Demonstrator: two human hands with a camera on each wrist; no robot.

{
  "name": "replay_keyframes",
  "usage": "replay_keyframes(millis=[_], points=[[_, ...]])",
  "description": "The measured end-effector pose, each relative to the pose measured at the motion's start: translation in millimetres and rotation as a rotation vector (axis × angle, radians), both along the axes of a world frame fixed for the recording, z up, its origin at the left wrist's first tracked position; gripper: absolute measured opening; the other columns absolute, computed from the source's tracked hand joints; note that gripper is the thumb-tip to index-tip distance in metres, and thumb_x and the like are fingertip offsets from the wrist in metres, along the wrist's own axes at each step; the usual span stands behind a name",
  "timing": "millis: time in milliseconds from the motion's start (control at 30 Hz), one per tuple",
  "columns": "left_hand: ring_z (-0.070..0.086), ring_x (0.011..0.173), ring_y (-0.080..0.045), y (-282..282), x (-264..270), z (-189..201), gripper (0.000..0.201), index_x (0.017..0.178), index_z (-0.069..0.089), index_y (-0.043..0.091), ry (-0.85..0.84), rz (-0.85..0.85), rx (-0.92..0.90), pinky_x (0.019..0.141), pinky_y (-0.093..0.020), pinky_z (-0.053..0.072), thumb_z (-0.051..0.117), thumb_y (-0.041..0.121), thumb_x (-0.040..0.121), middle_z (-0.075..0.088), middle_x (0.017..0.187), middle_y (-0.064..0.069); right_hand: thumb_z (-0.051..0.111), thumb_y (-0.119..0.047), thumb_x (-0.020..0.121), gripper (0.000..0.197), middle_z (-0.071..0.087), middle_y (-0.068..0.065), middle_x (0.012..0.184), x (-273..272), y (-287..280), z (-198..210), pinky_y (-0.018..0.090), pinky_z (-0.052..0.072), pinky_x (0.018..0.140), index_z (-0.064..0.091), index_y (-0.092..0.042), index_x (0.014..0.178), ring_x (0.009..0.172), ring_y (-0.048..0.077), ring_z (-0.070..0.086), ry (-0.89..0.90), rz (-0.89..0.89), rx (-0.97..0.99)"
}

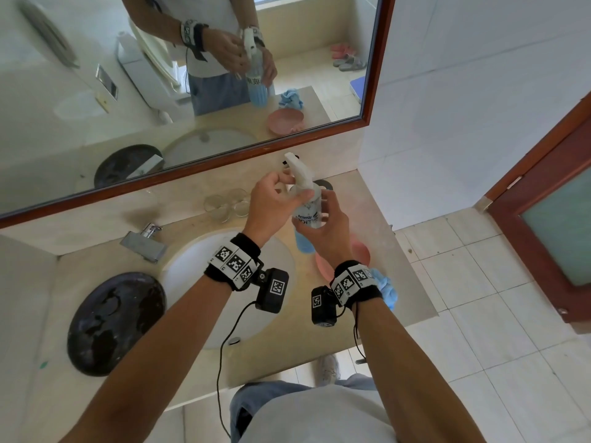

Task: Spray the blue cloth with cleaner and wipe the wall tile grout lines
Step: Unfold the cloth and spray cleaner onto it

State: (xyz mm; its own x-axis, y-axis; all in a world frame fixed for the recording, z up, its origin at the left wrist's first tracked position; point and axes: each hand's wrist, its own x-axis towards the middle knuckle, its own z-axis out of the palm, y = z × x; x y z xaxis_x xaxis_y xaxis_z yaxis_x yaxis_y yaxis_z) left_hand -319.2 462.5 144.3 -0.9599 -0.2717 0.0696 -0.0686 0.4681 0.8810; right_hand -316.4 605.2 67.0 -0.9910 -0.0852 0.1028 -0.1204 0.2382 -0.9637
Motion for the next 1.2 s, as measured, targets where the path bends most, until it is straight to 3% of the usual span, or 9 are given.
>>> replay_keyframes(millis=[100,233,400,567,800,900,1000,1067,1200], points=[[0.059,0.124,-0.007,3.6,-1.1,-5.5,0.042,0.102,0.069,0.021,-0.015,0.037,0.056,0.098,-0.028,0.052,0.089,0.045,0.074,0.064,0.134,0.009,0.089,-0.031,0.079,0.06,0.07,-0.013,0.108,-1.2,1.0,-1.0,0.038,0.063,0.08,0.051,-0.034,0.126,0.093,0.006,0.07,-0.009,-0.012,-0.009],[0.066,0.107,-0.015,9.2,-0.9,-3.8,0.061,0.11,0.062,0.012,-0.032,0.156,0.179,0.084,-0.034,0.062,0.093,0.045,0.069,0.066,0.115,-0.002,0.088,-0.04,0.078,0.066,0.069,-0.012,0.113,-3.9,0.8,-4.2,0.04,0.062,0.083,0.05,-0.034,0.131,0.098,0.007,0.067,0.003,0.029,0.084],[0.053,0.115,-0.001,13.8,-1.7,-0.4,0.088,0.138,0.042,0.017,-0.077,0.172,0.343,0.083,-0.018,0.051,0.096,0.035,0.07,0.052,0.136,0.002,0.088,-0.044,0.075,0.068,0.068,-0.01,0.114,-4.9,1.5,-4.4,0.043,0.061,0.082,0.049,-0.037,0.13,0.102,0.013,0.065,0.014,0.031,0.133],[0.06,0.111,0.001,8.4,5.0,4.9,0.053,0.123,0.071,0.018,-0.032,0.002,0.231,0.073,0.001,0.045,0.092,0.028,0.076,0.068,0.126,0.002,0.089,-0.034,0.075,0.06,0.068,-0.017,0.103,-5.9,12.2,-0.1,0.043,0.063,0.079,0.052,-0.033,0.122,0.093,0.005,0.068,-0.028,-0.04,0.061],[0.067,0.117,-0.013,-2.3,2.3,0.5,0.042,0.123,0.071,0.029,-0.046,-0.067,0.208,0.103,-0.041,0.056,0.077,0.006,0.089,0.069,0.132,0.008,0.089,-0.03,0.076,0.064,0.068,-0.011,0.112,-6.1,22.1,0.6,0.043,0.061,0.087,0.052,-0.031,0.128,0.102,0.013,0.067,-0.028,-0.017,0.052],[0.071,0.11,-0.018,-5.2,0.1,6.1,0.043,0.131,0.069,0.02,-0.065,-0.149,0.224,0.096,-0.037,0.059,0.078,0.009,0.09,0.072,0.126,0.005,0.09,-0.031,0.077,0.064,0.069,-0.009,0.114,-6.2,24.2,-1.2,0.039,0.061,0.088,0.051,-0.033,0.128,0.103,0.012,0.067,-0.034,0.01,0.055],[0.07,0.107,-0.012,-7.6,-3.6,11.7,0.044,0.128,0.068,0.022,-0.092,-0.261,0.196,0.08,-0.018,0.055,0.069,-0.004,0.093,0.068,0.136,0.002,0.091,-0.031,0.077,0.066,0.069,-0.008,0.116,-7.8,26.7,-5.4,0.033,0.061,0.086,0.052,-0.033,0.129,0.105,0.007,0.067,-0.059,-0.006,0.026],[0.062,0.122,-0.011,-9.5,-5.6,13.1,0.045,0.121,0.072,0.021,-0.072,-0.291,0.138,0.082,-0.013,0.054,0.06,-0.012,0.094,0.065,0.14,0.001,0.091,-0.031,0.075,0.066,0.07,-0.007,0.115,-10.1,28.7,-8.0,0.031,0.061,0.084,0.053,-0.032,0.129,0.103,0.006,0.068,-0.063,-0.028,0.022],[0.062,0.126,-0.007,-9.6,-11.4,7.1,0.025,0.113,0.077,0.017,-0.003,-0.246,0.113,0.1,-0.032,0.057,0.076,0.005,0.091,0.071,0.127,0.007,0.092,-0.032,0.075,0.065,0.072,-0.006,0.114,-15.2,34.8,-12.5,0.028,0.061,0.081,0.053,-0.033,0.127,0.099,0.003,0.069,-0.084,-0.01,0.028]])
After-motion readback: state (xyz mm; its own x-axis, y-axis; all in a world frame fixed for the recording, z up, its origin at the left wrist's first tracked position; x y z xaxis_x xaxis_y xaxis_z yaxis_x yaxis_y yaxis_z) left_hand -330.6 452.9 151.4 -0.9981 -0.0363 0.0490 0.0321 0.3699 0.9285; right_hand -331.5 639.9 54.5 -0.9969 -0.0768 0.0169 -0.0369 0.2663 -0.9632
